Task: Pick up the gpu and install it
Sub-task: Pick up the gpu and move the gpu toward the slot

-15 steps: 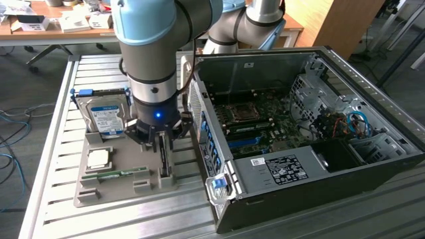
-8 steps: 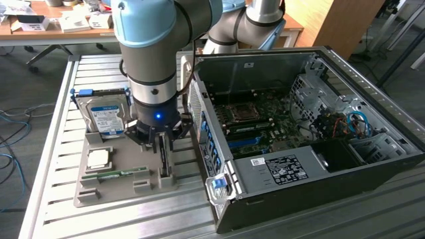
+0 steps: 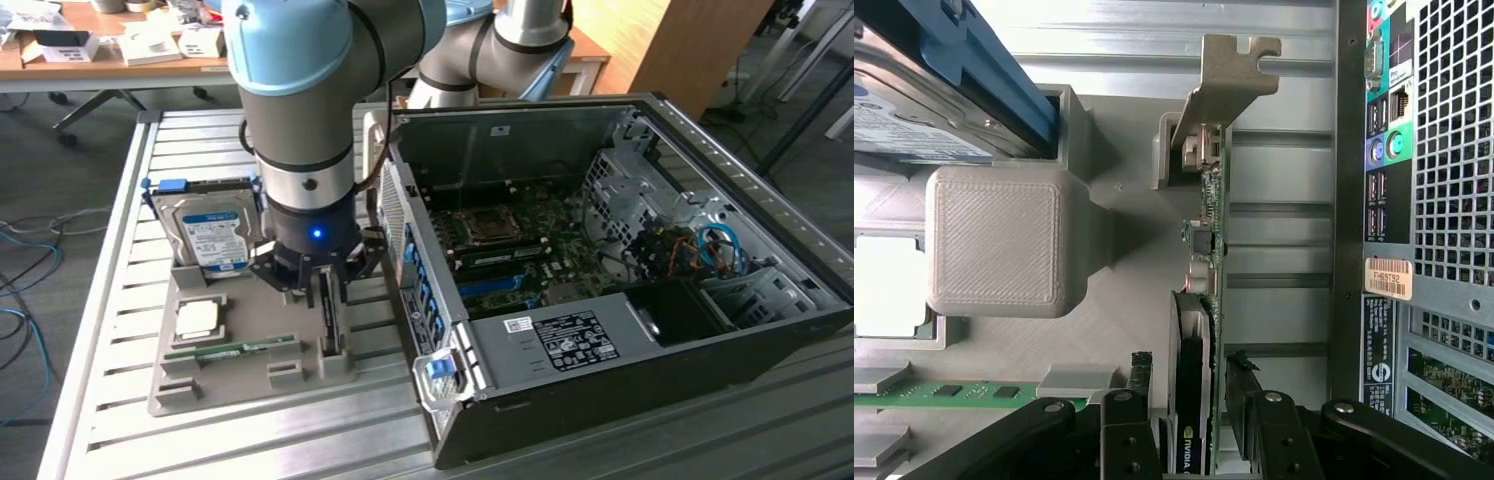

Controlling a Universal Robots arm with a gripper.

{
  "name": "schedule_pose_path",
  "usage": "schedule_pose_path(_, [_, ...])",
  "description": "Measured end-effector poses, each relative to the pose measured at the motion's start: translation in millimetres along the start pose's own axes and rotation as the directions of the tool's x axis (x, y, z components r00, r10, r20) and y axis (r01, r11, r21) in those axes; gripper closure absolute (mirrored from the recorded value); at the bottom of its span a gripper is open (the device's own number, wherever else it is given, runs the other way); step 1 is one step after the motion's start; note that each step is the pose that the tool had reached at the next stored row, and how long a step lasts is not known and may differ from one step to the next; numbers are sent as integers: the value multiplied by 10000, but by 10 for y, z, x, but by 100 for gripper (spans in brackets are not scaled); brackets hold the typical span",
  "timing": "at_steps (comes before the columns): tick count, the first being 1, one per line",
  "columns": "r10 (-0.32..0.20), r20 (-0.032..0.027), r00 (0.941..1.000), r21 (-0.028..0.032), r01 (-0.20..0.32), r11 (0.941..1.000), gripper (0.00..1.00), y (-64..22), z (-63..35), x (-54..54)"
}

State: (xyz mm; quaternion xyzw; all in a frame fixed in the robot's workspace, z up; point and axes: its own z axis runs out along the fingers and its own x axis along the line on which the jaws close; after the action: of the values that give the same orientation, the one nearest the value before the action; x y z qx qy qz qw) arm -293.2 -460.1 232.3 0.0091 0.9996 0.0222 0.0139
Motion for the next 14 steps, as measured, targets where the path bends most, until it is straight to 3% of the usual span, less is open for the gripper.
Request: schedule_pose_path(14, [1, 0, 10000, 0, -1, 10000, 58, -1, 28, 1])
